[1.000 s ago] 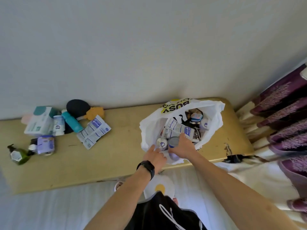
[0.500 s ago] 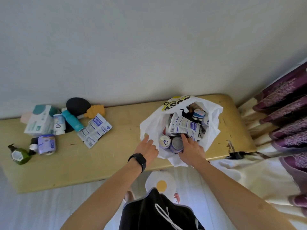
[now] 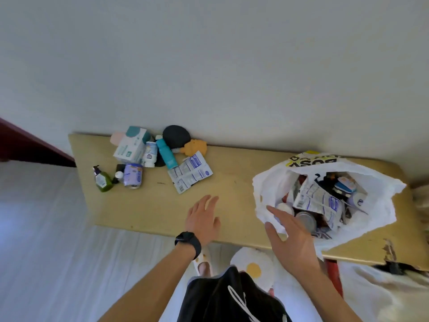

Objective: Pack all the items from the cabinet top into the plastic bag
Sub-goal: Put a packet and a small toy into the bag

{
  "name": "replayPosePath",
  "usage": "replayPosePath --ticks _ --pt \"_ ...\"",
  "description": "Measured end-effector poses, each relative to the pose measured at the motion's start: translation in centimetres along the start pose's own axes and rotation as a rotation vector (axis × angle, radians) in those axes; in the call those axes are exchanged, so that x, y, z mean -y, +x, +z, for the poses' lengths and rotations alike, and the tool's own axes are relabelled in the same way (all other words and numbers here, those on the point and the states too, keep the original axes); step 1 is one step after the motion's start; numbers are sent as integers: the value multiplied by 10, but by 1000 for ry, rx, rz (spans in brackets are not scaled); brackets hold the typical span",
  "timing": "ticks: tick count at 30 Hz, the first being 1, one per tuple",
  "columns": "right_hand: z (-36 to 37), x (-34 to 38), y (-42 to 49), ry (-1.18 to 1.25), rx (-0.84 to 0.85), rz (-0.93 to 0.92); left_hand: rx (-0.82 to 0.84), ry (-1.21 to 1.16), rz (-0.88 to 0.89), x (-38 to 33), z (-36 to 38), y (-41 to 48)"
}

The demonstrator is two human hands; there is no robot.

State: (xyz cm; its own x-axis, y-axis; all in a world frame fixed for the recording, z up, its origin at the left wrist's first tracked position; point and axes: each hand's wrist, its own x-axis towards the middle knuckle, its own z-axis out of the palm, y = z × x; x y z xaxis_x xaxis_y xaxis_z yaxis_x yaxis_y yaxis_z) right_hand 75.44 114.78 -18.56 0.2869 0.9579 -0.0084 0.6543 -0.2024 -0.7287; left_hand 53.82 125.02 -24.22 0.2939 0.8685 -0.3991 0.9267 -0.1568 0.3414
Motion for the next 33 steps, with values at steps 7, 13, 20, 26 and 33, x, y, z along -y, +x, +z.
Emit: replayPosePath --ticks 7,13,20,26,33 --pt "99 59 47 -139 543 -10 150 -76 -369 126 2 -16" --pt "190 74 122 -361 744 120 291 -72 -424 203 18 -18" --pt "266 77 219 -242 443 575 315 -97 -363 232 32 -21" --pt "282 66 205 -157 304 643 228 -238 -404 232 7 -2" --pt "237 74 135 -25 434 412 21 -430 -235 212 -38 65"
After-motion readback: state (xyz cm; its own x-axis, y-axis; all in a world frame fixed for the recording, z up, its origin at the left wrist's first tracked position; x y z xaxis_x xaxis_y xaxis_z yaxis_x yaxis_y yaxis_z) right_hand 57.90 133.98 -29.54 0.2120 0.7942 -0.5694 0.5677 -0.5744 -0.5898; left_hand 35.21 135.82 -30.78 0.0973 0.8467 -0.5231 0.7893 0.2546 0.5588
